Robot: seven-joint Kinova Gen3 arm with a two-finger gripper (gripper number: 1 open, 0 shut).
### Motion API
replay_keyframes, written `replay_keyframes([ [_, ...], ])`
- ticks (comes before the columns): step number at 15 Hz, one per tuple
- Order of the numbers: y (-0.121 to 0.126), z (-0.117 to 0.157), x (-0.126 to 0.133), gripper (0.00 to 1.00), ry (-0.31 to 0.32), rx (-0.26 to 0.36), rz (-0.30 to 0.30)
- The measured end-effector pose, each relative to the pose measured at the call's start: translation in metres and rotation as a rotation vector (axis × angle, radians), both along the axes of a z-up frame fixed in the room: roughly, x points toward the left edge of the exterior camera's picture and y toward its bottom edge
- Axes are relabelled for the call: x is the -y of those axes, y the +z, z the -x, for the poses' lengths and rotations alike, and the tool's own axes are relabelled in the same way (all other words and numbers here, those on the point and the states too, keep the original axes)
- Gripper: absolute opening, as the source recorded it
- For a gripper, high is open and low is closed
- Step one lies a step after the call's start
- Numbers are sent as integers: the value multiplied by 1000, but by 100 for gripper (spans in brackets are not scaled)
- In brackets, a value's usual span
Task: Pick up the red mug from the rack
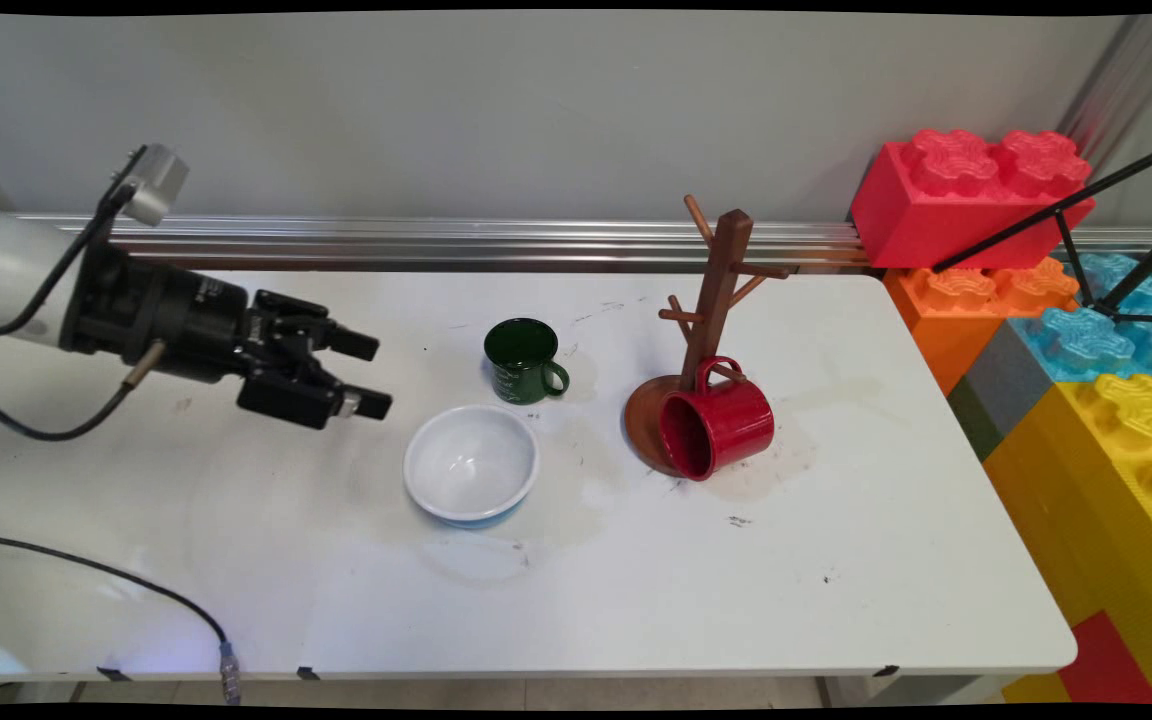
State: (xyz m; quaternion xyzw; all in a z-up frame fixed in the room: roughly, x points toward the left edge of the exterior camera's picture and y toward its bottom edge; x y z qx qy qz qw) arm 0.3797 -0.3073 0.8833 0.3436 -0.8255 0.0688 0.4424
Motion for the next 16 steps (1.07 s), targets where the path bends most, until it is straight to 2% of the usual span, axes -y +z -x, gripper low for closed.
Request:
replay_keyframes([
  [6,-8,25,9,100,-18,-74,13],
  [9,-16,50,15,100,-31,-99,17],
  [16,-31,100,29,100,17,-155,14],
])
